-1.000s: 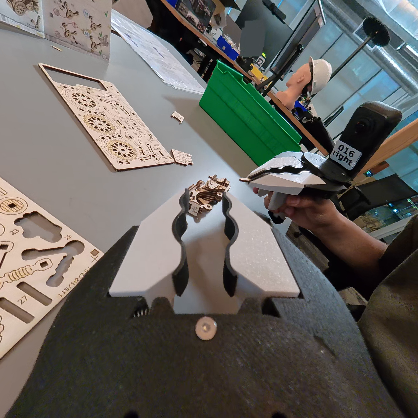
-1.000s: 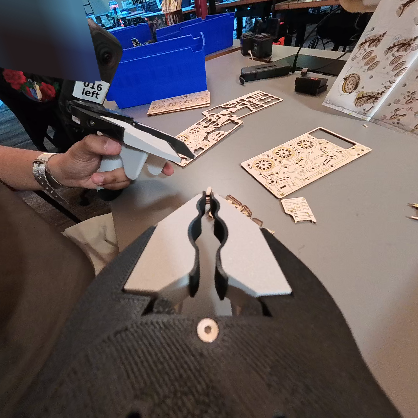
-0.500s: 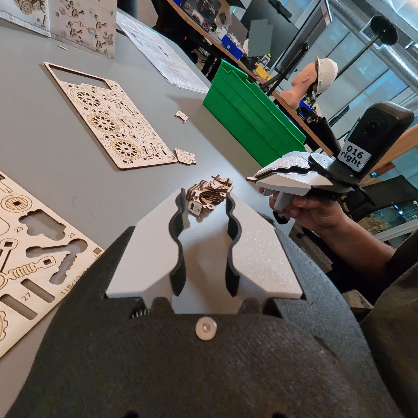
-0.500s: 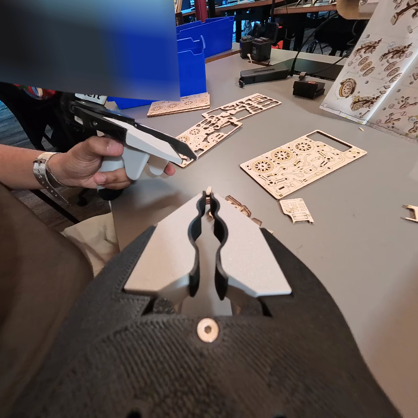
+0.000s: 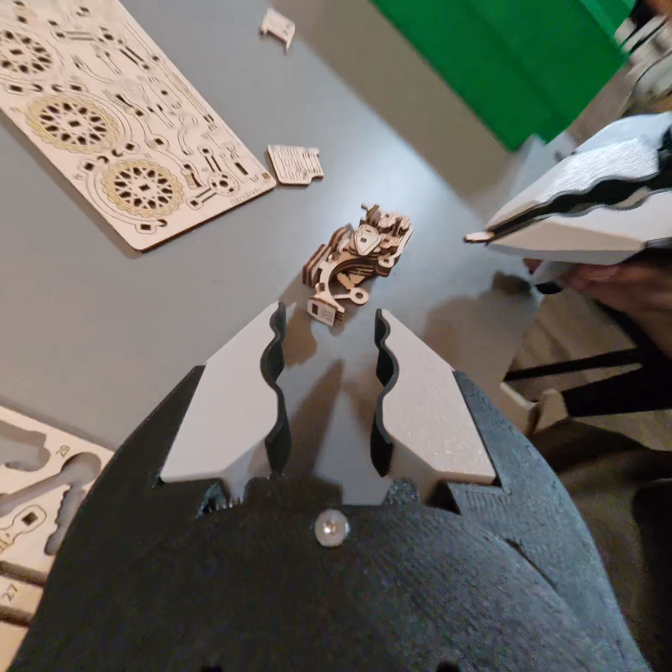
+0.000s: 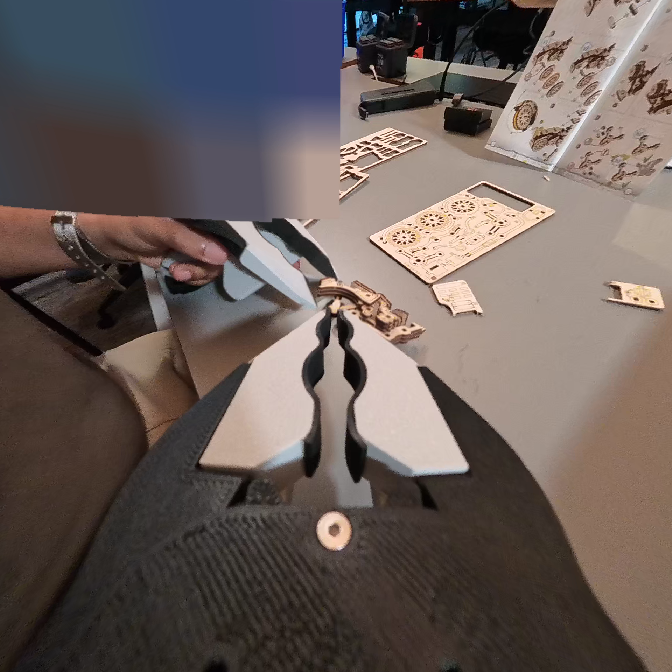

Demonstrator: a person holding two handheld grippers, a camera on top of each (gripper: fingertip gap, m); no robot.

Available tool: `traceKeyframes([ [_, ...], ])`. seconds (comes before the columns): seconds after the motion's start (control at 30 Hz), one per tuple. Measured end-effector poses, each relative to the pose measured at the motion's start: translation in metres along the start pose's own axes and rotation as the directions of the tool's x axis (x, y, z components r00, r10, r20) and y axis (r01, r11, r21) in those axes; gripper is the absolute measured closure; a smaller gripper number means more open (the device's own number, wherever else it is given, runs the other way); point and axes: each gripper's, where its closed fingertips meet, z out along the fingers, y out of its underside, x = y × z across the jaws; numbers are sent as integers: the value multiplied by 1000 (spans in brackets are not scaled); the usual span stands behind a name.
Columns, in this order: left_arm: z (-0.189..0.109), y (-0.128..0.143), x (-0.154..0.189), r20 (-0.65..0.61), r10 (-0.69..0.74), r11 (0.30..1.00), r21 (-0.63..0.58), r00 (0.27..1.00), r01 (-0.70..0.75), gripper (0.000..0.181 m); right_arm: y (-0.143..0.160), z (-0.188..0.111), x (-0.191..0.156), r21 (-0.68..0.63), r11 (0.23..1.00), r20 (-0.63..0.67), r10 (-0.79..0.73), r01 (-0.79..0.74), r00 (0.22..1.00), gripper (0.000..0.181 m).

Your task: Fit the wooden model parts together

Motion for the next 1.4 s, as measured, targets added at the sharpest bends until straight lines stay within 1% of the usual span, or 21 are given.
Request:
traceKeyframes([
  [0.07, 5, 0, 1, 33, 52, 998, -23, 998, -52, 137, 2, -5, -1, 1, 1000, -14, -6, 6, 1000, 180],
  [0.13, 7, -1, 0, 73, 104, 994, -33, 992, -102, 145, 3, -9, -1, 0, 1000, -30, -11, 11, 999, 180],
  [0.2, 9, -2, 0, 89, 131, 991, -40, 987, -128, 150, 5, -12, 1, -2, 1000, -44, -10, 10, 999, 180],
  [0.23, 9, -2, -1, 94, 134, 991, -40, 987, -131, 158, 5, -13, 1, -2, 1000, -48, -8, 8, 999, 180],
  [0.27, 9, -3, -1, 96, 134, 991, -33, 986, -132, 162, 6, -14, 2, -2, 1000, -51, -7, 7, 999, 180],
  [0.43, 3, -9, 5, 92, 168, 985, 22, 981, -171, 161, 7, -12, 1, -11, 1000, -46, -6, 6, 999, 180],
  [0.57, -1, -14, 13, 129, 269, 958, 67, 954, -279, 162, 7, -7, -4, -22, 1000, -26, -12, 11, 1000, 180],
  [0.7, -4, -16, 19, 196, 387, 910, 77, 901, -407, 162, 7, -1, -7, -26, 999, -6, -20, 19, 1000, 180],
  [0.77, -4, -17, 20, 234, 448, 878, 70, 863, -474, 162, 6, 0, -4, -33, 999, -13, -42, 42, 999, 180],
  [0.83, -3, -19, 18, 281, 512, 837, 50, 812, -545, 162, 7, 0, 5, -69, 994, -29, -92, 90, 995, 180],
  [0.87, -2, -20, 17, 305, 541, 815, 42, 784, -578, 162, 6, 0, 9, -79, 993, -25, -88, 86, 996, 180],
  [0.97, -2, -24, 18, 336, 606, 756, 40, 721, -653, 162, 4, 4, 5, -105, 994, 34, 21, -17, 999, 180],
  [1.07, -2, -25, 21, 343, 647, 711, 49, 681, -701, 162, 9, 10, 2, -161, 986, 19, 40, -36, 999, 180],
  [1.23, -3, -24, 29, 352, 691, 657, 61, 632, -752, 162, 12, 18, -4, -228, 972, -10, -59, 55, 998, 180],
  [1.4, -3, -22, 34, 376, 736, 588, 55, 562, -807, 162, 21, 22, -7, -274, 958, -16, -92, 84, 996, 180],
])
